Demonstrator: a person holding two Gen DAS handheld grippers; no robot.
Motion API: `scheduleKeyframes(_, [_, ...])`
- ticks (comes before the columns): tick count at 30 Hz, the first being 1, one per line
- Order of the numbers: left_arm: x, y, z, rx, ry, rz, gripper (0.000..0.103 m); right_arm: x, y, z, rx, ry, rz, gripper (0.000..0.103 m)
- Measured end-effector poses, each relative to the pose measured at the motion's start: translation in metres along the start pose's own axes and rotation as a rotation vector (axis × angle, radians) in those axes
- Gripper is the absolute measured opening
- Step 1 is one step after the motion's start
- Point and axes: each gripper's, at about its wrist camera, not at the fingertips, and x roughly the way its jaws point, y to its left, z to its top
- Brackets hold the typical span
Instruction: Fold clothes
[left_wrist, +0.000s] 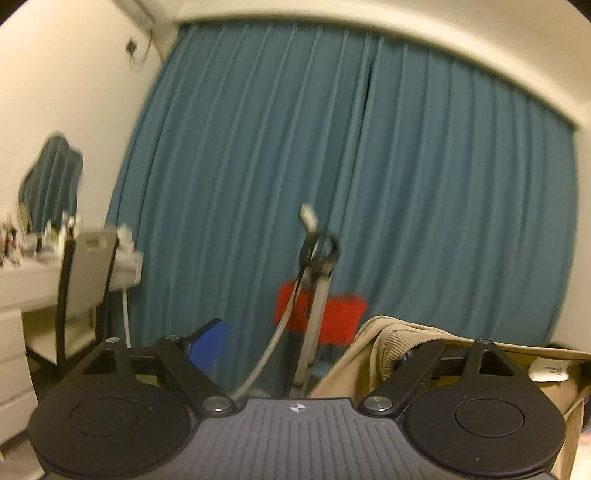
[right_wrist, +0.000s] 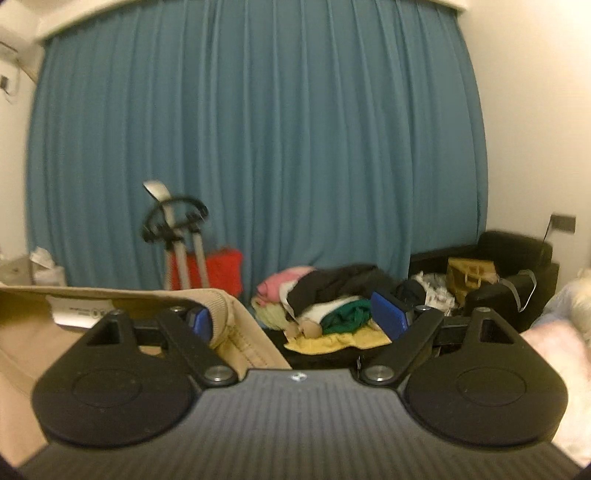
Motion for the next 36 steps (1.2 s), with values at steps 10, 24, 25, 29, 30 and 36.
scheduleKeyframes(10, [0.246, 0.045, -0.134, -0.038, 0.534, -0.022, 0.092, 0.174, 0.029, -0.165, -0.112, 0.408, 0.095, 0.086])
scheduleKeyframes(24, [0.115, 0.047, -0.088, 0.07, 0.488, -0.12, 0.099, 0.043, 0.043, -0.128, -0.021, 0.41, 0.324, 0.086])
scheduleKeyframes(25, [0.085, 0.044, -0.084, 0.076, 0.462, -0.13, 0.099, 0.021, 0.041, -0.125, -0.009, 0.39, 0.321, 0.086])
scheduleKeyframes(29, [-0.027, 0.038, -0.087, 0.115, 0.394, -0.171, 0.099, -0.063, 0.031, -0.117, 0.044, 0.33, 0.309, 0.086])
scheduleKeyframes(30, [-0.054, 0.037, -0.088, 0.125, 0.378, -0.181, 0.099, -0.083, 0.027, -0.117, 0.06, 0.319, 0.313, 0.086])
scheduleKeyframes(36, [-0.192, 0.044, -0.107, 0.104, 0.306, -0.242, 0.099, -0.186, 0.012, -0.128, 0.085, 0.279, 0.3, 0.086])
